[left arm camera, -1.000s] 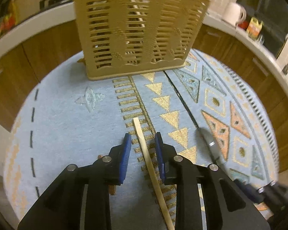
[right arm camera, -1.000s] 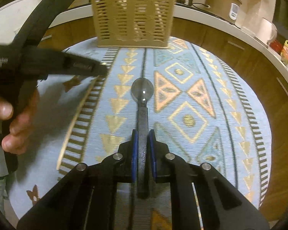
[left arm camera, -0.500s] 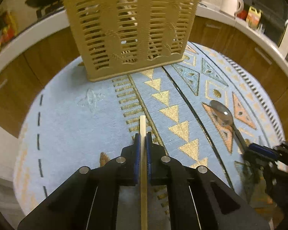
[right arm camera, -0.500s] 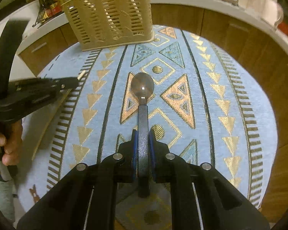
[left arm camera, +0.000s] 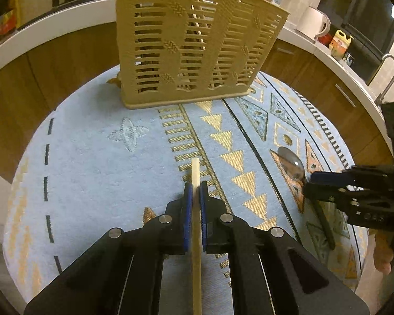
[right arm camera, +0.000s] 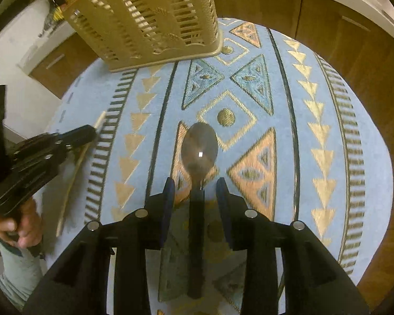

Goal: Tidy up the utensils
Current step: 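Lift the chopstick with the left tool while the right tool carries its spoon over the basket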

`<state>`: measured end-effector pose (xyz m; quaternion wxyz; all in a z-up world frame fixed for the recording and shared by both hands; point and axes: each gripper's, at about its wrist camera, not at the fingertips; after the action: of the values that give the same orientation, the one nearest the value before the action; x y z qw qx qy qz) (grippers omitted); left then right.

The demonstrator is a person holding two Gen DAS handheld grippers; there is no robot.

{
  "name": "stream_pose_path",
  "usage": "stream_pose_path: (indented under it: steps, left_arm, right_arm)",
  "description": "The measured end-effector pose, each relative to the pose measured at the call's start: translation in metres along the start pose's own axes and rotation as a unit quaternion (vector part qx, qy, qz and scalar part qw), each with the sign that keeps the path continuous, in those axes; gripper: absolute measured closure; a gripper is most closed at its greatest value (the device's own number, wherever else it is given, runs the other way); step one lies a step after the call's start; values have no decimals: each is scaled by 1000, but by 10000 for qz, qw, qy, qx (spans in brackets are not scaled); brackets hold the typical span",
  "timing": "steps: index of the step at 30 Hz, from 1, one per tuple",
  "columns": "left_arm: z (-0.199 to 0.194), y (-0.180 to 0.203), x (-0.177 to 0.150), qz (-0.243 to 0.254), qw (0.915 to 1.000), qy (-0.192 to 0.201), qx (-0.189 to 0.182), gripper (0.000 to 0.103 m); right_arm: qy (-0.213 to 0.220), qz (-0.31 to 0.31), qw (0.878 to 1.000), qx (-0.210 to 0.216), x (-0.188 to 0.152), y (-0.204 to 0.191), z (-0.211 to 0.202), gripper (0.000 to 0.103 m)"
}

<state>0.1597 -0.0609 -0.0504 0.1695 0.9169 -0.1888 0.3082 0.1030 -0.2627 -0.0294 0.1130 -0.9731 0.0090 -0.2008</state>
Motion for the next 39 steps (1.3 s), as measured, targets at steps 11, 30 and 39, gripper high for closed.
stream_pose_path:
  steps: [11, 30, 39]
  left_arm:
    - [-13, -2, 4, 80, 9998, 180, -34, 99]
    - [-84, -4, 22, -150, 9874, 1554, -259, 99]
    - [-89, 4, 24, -97, 9867, 1584, -340, 99]
  right_arm:
    - [-249, -672, 9938, -854, 24, -34, 21, 76]
    - [1041, -806, 9910, 227, 15, -43, -34, 103]
    - [-111, -657, 9963, 544, 17, -30, 6, 87]
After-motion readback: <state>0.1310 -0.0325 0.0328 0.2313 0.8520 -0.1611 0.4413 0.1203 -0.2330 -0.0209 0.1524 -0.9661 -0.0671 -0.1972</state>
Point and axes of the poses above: each gripper's, at about its wrist camera, not at the fingertips, and z roughly the way its jaws point, y to its right, x to its top, and after that the axes turned 6 degrees about y, right-handed
